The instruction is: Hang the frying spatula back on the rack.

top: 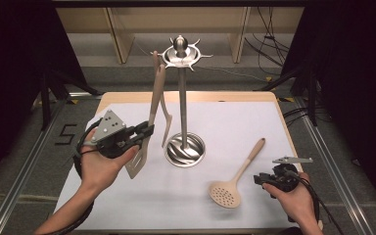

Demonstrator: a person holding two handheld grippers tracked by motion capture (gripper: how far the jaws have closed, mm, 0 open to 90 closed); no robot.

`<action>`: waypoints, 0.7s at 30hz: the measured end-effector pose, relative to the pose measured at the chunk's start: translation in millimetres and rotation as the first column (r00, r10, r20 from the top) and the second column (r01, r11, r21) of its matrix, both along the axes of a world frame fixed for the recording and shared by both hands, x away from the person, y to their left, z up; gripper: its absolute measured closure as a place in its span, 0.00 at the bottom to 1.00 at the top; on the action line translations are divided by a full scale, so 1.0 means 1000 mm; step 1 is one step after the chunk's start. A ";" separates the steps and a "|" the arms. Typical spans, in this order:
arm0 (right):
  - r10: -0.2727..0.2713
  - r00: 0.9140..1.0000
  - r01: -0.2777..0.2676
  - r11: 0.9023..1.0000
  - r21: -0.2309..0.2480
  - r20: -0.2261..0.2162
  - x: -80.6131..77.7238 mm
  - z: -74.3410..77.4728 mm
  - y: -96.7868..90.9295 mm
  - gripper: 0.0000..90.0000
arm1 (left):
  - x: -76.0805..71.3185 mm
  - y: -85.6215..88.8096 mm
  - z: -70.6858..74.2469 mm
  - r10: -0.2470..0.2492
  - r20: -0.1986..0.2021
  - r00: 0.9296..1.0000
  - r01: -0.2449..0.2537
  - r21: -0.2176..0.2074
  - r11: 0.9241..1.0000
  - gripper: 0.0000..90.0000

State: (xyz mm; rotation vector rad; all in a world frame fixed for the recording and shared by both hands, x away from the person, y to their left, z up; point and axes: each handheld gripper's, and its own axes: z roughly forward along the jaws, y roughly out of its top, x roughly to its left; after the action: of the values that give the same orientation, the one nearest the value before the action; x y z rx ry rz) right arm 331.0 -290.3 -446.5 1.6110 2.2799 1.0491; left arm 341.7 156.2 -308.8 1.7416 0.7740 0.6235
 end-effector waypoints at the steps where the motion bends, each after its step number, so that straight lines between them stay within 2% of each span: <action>1: 0.007 1.000 -0.007 1.000 0.008 -0.001 0.000 0.000 0.000 0.77 | 0.001 -0.001 0.000 0.003 -0.004 1.000 -0.003 -0.001 1.000 0.87; 6: -0.002 1.000 0.002 1.000 0.005 0.013 -0.001 0.000 0.001 0.77 | 0.006 -0.006 -0.002 0.000 -0.010 1.000 0.000 0.006 1.000 0.86; 7: -0.004 1.000 0.004 1.000 0.006 0.013 -0.001 0.000 0.001 0.77 | 0.007 -0.007 -0.003 0.002 -0.011 1.000 -0.002 -0.003 1.000 0.86; 8: -0.015 1.000 0.015 1.000 -0.023 0.004 -0.001 0.001 0.002 0.77 | 0.008 -0.008 -0.003 0.002 -0.014 1.000 -0.002 -0.004 1.000 0.86; 10: -0.020 1.000 0.020 0.999 -0.035 0.001 -0.002 0.002 0.002 0.76 | 0.009 -0.009 -0.004 -0.001 -0.014 1.000 0.001 -0.009 1.000 0.86; 12: -0.023 1.000 0.023 1.000 -0.016 -0.017 -0.003 0.002 0.002 0.76 | 0.011 -0.010 -0.006 0.001 -0.009 1.000 -0.001 -0.012 1.000 0.86; 13: -0.025 1.000 0.025 0.999 -0.039 0.001 -0.003 0.002 0.001 0.76 | 0.012 -0.011 -0.007 0.000 -0.003 1.000 0.000 -0.013 1.000 0.86; 14: -0.041 0.998 0.042 0.999 -0.005 0.047 -0.002 -0.003 0.003 0.76 | 0.012 -0.011 -0.008 0.000 -0.001 1.000 0.000 -0.016 1.000 0.86; 15: -0.029 0.999 0.029 1.000 -0.005 0.033 -0.002 -0.002 0.002 0.76 | 0.013 -0.012 -0.008 0.002 0.002 1.000 -0.002 -0.021 1.000 0.86; 16: 0.012 1.000 -0.012 1.000 0.008 -0.002 -0.001 0.000 -0.001 0.76 | 0.014 -0.012 -0.010 -0.002 0.010 1.000 0.002 -0.021 1.000 0.86; 21: 0.012 1.000 -0.012 1.000 0.011 -0.003 -0.001 0.000 -0.001 0.76 | 0.017 -0.012 -0.016 -0.007 0.040 0.999 0.009 -0.037 0.999 0.86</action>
State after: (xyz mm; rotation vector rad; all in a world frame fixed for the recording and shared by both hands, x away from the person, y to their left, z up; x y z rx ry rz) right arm 329.6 -290.9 -446.5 1.6064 2.2921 1.0651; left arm 358.6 143.8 -324.6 1.6926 0.7464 0.6322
